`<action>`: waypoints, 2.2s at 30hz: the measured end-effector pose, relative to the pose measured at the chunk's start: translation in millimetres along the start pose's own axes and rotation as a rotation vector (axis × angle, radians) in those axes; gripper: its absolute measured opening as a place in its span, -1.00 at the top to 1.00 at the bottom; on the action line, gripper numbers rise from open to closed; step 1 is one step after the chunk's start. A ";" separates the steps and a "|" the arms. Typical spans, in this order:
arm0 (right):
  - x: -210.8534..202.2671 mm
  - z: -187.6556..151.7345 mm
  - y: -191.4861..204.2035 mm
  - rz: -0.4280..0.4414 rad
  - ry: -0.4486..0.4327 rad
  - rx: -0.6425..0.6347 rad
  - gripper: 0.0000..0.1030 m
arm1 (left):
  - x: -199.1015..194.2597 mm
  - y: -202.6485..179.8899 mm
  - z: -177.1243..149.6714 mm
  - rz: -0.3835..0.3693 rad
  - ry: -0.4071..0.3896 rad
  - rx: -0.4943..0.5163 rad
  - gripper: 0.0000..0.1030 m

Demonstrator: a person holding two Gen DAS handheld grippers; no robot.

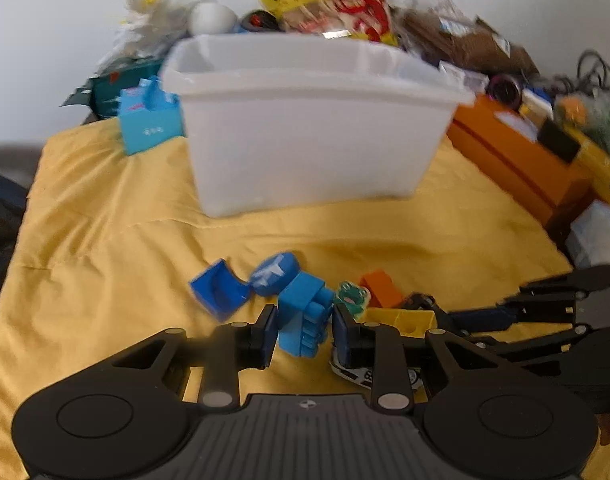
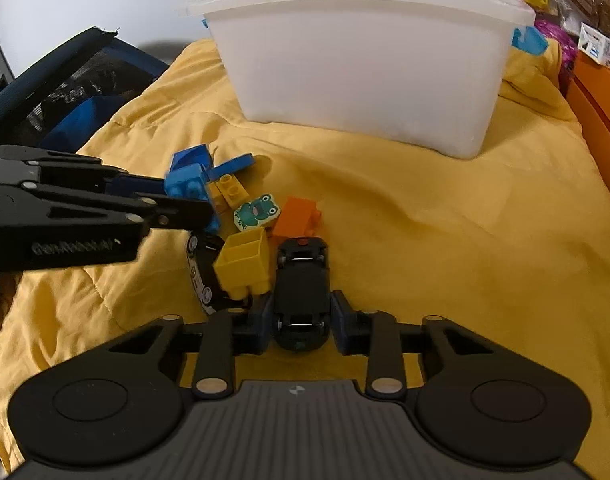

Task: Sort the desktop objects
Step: 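Grasp the blue duplo stack with the left tool while the right grasps the black toy car, then carry the blue stack and black car over the white bin and open both tools, then grasp the white-green toy car with the left tool while the right grasps the yellow duplo brick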

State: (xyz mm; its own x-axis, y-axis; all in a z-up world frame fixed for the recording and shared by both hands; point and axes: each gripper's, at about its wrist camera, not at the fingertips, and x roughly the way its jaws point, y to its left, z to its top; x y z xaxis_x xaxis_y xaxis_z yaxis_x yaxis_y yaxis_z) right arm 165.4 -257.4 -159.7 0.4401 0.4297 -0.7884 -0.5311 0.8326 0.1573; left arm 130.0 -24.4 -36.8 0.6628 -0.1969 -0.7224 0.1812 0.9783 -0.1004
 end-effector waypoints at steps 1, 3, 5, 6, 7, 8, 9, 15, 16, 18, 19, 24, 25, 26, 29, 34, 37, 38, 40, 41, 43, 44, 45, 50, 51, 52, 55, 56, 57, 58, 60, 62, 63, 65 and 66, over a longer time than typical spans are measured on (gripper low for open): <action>-3.1 0.0 -1.3 0.004 -0.010 0.004 0.36 | -5.1 3.6 0.8 0.004 -0.009 -0.015 0.36; -10.1 -2.0 -4.3 0.004 -0.018 0.003 0.36 | -12.4 9.8 2.6 0.009 -0.021 -0.039 0.36; -18.1 -4.0 -7.6 -0.001 -0.031 0.005 0.36 | -20.6 14.2 4.3 0.009 -0.036 -0.055 0.36; -23.1 -4.6 -9.6 -0.006 -0.041 0.007 0.36 | -24.3 15.8 5.5 0.008 -0.043 -0.059 0.36; -28.1 -4.8 -12.2 -0.010 -0.049 0.015 0.36 | -28.1 16.5 6.7 0.008 -0.051 -0.061 0.36; -33.6 -4.6 -15.1 -0.010 -0.060 0.028 0.36 | -31.8 16.7 8.2 0.006 -0.059 -0.064 0.36; -39.4 -3.6 -18.2 -0.009 -0.072 0.040 0.36 | -34.5 16.8 9.4 0.004 -0.063 -0.065 0.36; -72.2 15.9 -32.4 0.004 -0.154 0.116 0.36 | -50.8 12.9 29.8 -0.008 -0.099 -0.060 0.36; -78.2 21.7 -34.5 0.008 -0.170 0.125 0.36 | -52.4 12.6 34.3 -0.010 -0.104 -0.059 0.36; -88.2 35.0 -36.9 0.015 -0.203 0.138 0.36 | -55.5 11.3 45.8 -0.019 -0.114 -0.053 0.36; -93.5 42.3 -38.6 0.020 -0.219 0.143 0.36 | -57.2 10.5 52.8 -0.021 -0.119 -0.042 0.36; -108.3 78.2 -48.2 0.036 -0.281 0.176 0.36 | -61.7 12.6 82.9 -0.014 -0.142 -0.038 0.36; -109.7 84.8 -48.8 0.031 -0.290 0.172 0.36 | -62.3 13.6 90.3 -0.012 -0.146 -0.038 0.36; -111.4 92.1 -50.3 0.028 -0.297 0.167 0.36 | -63.1 14.3 98.0 -0.012 -0.152 -0.033 0.36; -116.9 114.0 -57.8 0.022 -0.322 0.164 0.36 | -64.4 16.1 118.8 -0.008 -0.165 -0.021 0.36; -120.9 144.0 -68.1 0.011 -0.340 0.166 0.36 | -62.7 18.4 154.9 -0.009 -0.166 -0.024 0.36; -119.3 161.2 -75.5 0.001 -0.331 0.184 0.36 | -57.1 18.8 173.0 -0.012 -0.157 -0.031 0.36; -117.9 165.7 -77.9 -0.001 -0.326 0.191 0.36 | -54.6 18.9 178.6 -0.014 -0.151 -0.033 0.36; -115.2 173.5 -81.9 -0.003 -0.315 0.195 0.36 | -49.5 19.7 188.5 -0.012 -0.141 -0.035 0.36; -113.2 177.5 -83.4 -0.005 -0.308 0.195 0.36 | -46.7 20.5 192.3 -0.011 -0.134 -0.037 0.36; -108.3 184.5 -85.0 -0.008 -0.290 0.191 0.36 | -39.6 23.1 199.9 -0.012 -0.113 -0.051 0.36; -104.8 188.2 -85.7 -0.011 -0.278 0.188 0.36 | -35.7 25.0 202.9 -0.013 -0.101 -0.059 0.36; -102.2 191.4 -85.9 -0.014 -0.270 0.182 0.36 | -31.0 26.3 205.7 -0.010 -0.088 -0.064 0.36; -84.3 204.1 -88.5 -0.028 -0.214 0.169 0.36 | -14.6 30.0 217.3 0.008 -0.048 -0.070 0.36; -80.6 205.7 -88.8 -0.031 -0.205 0.167 0.36 | -12.3 29.5 219.3 0.009 -0.045 -0.067 0.36; -77.6 207.1 -89.1 -0.033 -0.198 0.164 0.36 | -9.7 28.9 221.1 0.011 -0.040 -0.063 0.36; -67.6 212.2 -89.3 -0.040 -0.172 0.155 0.36 | -1.1 28.3 225.1 0.024 -0.019 -0.058 0.35; -65.0 213.5 -89.2 -0.039 -0.164 0.154 0.36 | 0.9 27.8 226.3 0.035 -0.018 -0.054 0.34; -61.7 215.2 -88.8 -0.038 -0.155 0.151 0.35 | 2.9 28.0 227.0 0.043 -0.016 -0.052 0.27; -59.3 216.3 -87.6 -0.046 -0.151 0.140 0.33 | 4.3 28.3 227.3 0.046 -0.014 -0.055 0.13; -56.0 218.6 -83.4 -0.084 -0.155 0.102 0.24 | 6.0 28.2 225.7 0.051 -0.016 -0.053 0.04; -54.0 218.7 -82.2 -0.109 -0.158 0.091 -0.09 | 6.5 28.1 220.6 0.058 -0.014 -0.040 0.04; -53.6 217.5 -82.4 -0.107 -0.164 0.090 -0.10 | 6.0 28.9 216.6 0.058 -0.012 -0.038 0.04; -53.6 213.1 -82.1 -0.106 -0.164 0.079 -0.10 | 1.6 30.8 206.1 0.058 -0.019 -0.042 0.04; -55.4 208.8 -81.2 -0.104 -0.169 0.072 -0.10 | -1.4 31.0 199.5 0.058 -0.023 -0.042 0.04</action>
State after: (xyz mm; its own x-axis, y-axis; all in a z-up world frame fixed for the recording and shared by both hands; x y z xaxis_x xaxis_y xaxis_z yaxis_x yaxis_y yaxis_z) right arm 335.3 -275.8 -4.6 0.6082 0.3876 -0.6927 -0.4257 0.8958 0.1275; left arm 279.7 -6.7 97.7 0.6883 -0.1411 -0.7116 0.1119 0.9898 -0.0879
